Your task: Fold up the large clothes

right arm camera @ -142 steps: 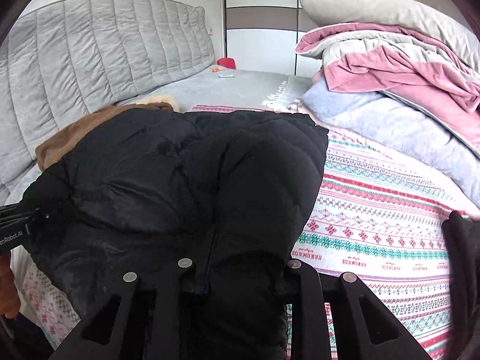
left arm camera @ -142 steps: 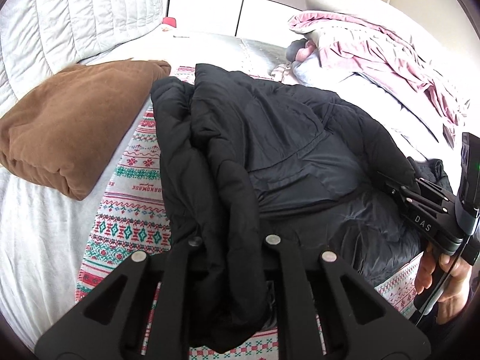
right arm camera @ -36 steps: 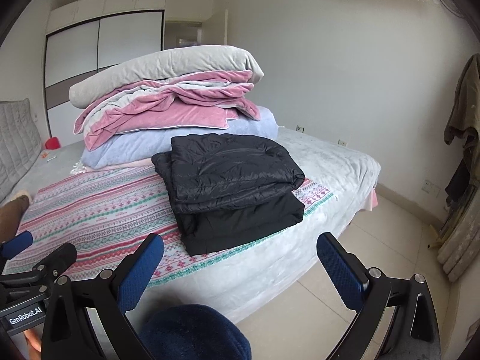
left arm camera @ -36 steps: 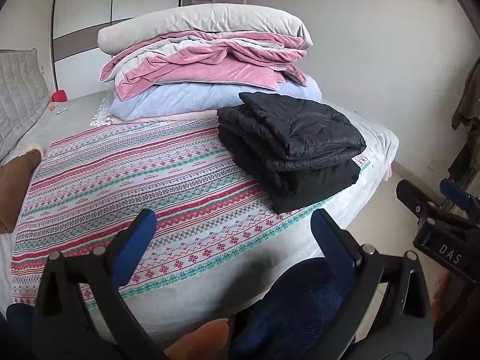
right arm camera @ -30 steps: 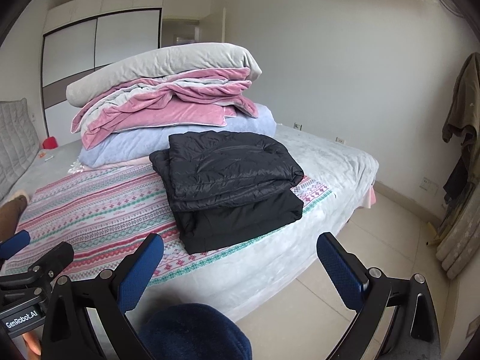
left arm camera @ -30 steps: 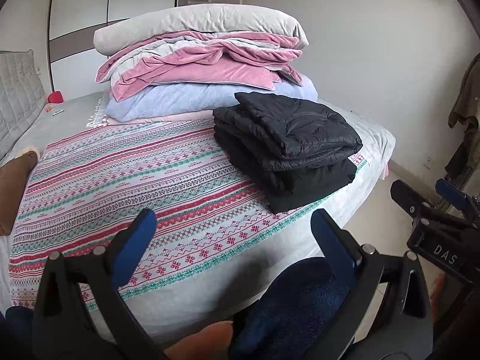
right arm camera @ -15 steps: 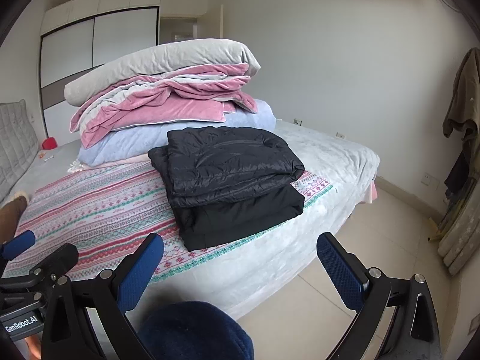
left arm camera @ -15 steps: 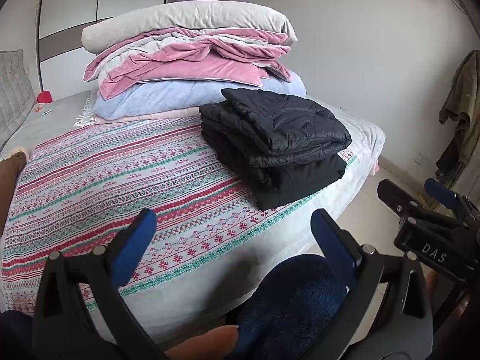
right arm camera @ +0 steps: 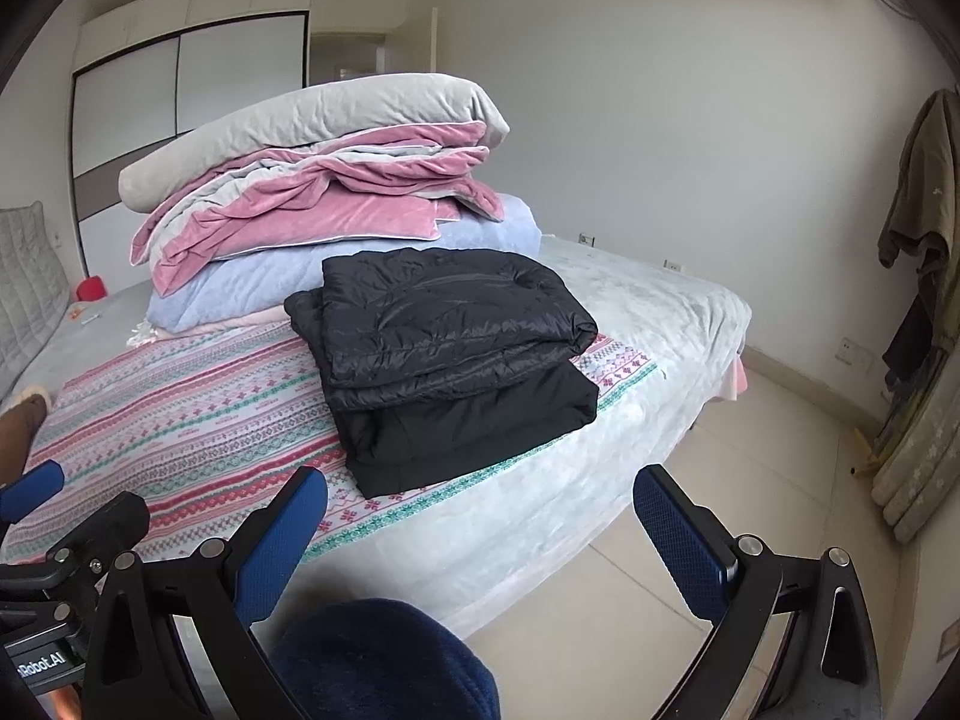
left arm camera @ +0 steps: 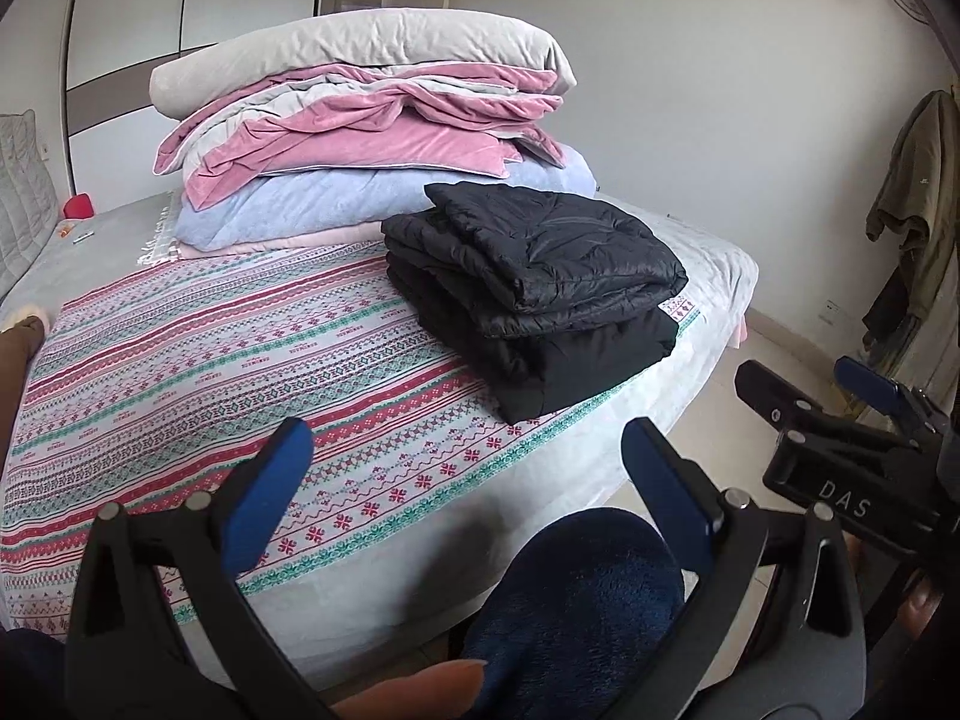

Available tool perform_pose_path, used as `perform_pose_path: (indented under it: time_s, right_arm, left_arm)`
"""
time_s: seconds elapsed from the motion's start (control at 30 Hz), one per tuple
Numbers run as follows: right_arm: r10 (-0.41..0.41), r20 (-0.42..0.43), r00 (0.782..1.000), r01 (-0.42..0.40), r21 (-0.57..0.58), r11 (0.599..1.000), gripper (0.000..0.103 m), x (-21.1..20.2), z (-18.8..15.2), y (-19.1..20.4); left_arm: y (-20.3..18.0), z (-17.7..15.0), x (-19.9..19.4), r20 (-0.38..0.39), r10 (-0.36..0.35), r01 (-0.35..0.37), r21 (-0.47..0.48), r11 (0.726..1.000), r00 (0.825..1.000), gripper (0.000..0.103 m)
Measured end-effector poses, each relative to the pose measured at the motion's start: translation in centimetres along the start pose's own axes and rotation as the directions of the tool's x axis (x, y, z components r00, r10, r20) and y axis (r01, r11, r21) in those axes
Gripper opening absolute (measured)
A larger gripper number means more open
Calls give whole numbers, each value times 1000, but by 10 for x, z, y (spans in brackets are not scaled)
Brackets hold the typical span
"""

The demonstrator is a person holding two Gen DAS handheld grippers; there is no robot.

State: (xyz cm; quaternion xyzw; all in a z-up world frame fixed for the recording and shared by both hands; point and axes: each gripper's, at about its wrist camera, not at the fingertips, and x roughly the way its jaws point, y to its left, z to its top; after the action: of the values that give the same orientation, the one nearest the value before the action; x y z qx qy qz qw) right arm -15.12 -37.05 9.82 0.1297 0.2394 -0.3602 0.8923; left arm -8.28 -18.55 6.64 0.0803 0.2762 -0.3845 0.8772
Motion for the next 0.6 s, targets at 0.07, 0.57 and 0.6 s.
perform_pose_path:
  time_s: [0.07, 0.57, 0.6]
  right_arm:
    - [-2, -3, 1000, 2, 1, 1000, 103, 1, 0, 0]
    - [-10, -6, 1000, 10, 2, 1000, 103, 2, -2, -2]
    - [-11, -7, 1000, 11, 2, 1000, 103, 2, -2, -2]
  left_arm:
    - [-3, 0, 0, 1, -5, 5, 10, 1000, 1000, 102]
    - [-9, -1, 2, 0, -24, 24, 32, 999, 1000, 102]
    - [-9, -2, 3, 0, -25, 25, 32, 999, 1000, 102]
